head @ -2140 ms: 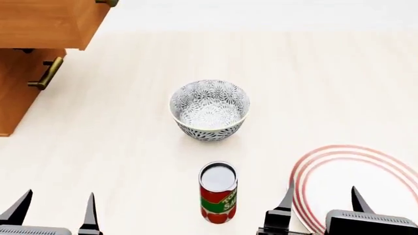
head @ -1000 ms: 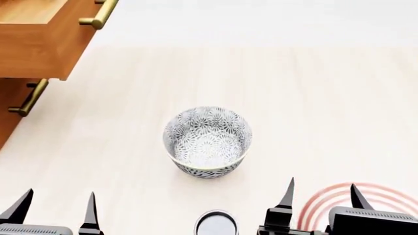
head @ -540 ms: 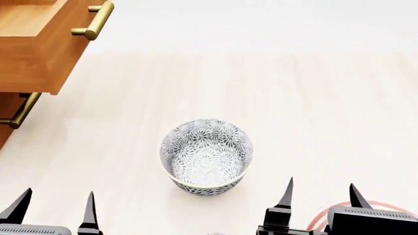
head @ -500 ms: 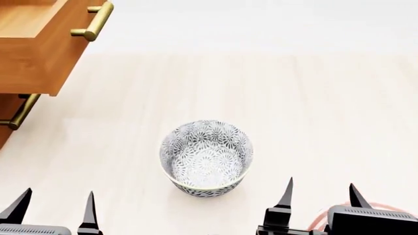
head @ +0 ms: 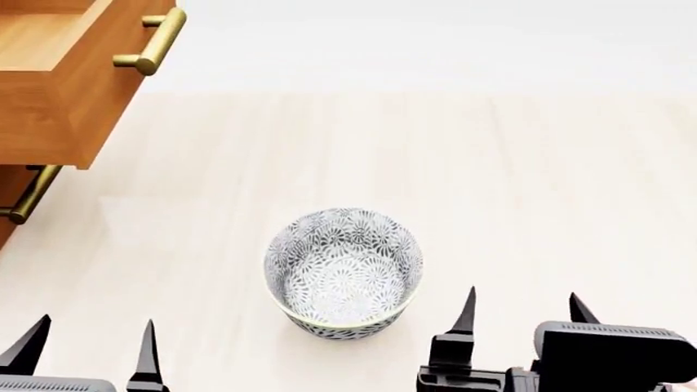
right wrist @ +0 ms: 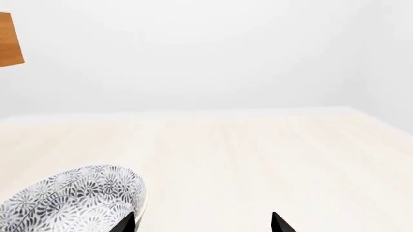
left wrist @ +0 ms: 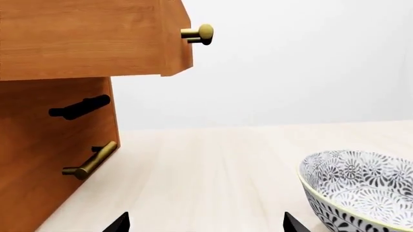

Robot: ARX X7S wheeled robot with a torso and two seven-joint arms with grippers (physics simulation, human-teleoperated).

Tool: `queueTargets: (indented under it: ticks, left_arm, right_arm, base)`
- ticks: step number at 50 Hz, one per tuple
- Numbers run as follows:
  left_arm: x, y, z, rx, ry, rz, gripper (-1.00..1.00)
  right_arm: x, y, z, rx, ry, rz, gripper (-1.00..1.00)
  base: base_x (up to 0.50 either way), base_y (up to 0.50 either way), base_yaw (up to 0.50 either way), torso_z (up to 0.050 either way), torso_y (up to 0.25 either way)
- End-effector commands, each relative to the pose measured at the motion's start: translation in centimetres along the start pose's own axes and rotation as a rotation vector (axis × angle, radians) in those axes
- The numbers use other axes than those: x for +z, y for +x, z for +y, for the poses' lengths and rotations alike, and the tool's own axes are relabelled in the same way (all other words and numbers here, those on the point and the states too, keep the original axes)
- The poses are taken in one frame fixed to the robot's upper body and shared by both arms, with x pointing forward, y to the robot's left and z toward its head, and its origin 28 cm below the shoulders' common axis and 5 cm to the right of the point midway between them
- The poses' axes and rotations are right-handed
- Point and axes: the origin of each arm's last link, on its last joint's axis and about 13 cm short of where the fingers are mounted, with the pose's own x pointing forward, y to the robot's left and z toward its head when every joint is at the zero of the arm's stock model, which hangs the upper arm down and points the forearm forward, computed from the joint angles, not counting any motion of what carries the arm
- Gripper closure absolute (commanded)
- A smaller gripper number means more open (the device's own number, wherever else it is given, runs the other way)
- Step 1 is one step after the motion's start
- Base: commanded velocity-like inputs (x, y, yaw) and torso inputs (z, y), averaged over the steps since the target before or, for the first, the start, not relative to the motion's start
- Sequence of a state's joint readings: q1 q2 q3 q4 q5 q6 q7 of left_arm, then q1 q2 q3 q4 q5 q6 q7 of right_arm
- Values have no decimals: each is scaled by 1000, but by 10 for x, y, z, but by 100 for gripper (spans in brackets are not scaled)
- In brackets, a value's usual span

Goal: Put the bowl on the plate.

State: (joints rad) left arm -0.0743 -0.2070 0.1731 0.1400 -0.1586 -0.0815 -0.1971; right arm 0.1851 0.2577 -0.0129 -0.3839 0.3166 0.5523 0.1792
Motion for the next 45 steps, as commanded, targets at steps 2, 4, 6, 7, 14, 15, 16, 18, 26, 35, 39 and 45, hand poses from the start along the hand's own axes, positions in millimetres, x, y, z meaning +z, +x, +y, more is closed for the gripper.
queueTargets:
  ticks: [2,4,6,7,14,15,16,18,26,35,39,45]
  left_arm:
    - [0,-1,0,-1,0,0,-100]
    - [0,-1,0,0,0,0,-100]
    - [-1,-2,0,1,0,0,-100]
    - [0,-2,0,2,0,0,-100]
    - [0,-2,0,2,0,-2,-100]
    - [0,-2,0,1,-1,-1,-100]
    - [0,-2,0,0,0,-1,-100]
    - [1,-2,0,0,0,-1,-100]
    - [2,-2,1,3,3,-3,-100]
    - [2,-2,0,4,5,-1,-100]
    - [3,-2,0,5,7,-5,-100]
    - [4,-2,1,6,5,-8,-100]
  right_arm:
    - [28,7,6,63,-36,12,-100]
    - [35,9,8,73,-44,15,-100]
    - [43,12,10,97,-47,16,-100]
    - [46,13,11,101,-54,15,-100]
    - [65,19,15,136,-68,39,-100]
    - [68,21,16,156,-75,44,-100]
    - [72,22,17,160,-73,46,-100]
    - [76,24,18,211,-48,58,-100]
    - [94,40,21,361,-51,153,-100]
    - [105,49,29,479,-5,243,-100]
    - [108,54,34,526,-39,286,-100]
    - [112,58,39,580,-56,331,-100]
  base:
    - [0,0,0,0,0]
    - [0,0,0,0,0]
    - [0,0,0,0,0]
    - [0,0,0,0,0]
    - [0,0,0,0,0]
    - [0,0,0,0,0]
    - [0,0,0,0,0]
    - [0,0,0,0,0]
    - [0,0,0,0,0]
    - [0,0,0,0,0]
    - [0,0,0,0,0]
    - [0,0,0,0,0]
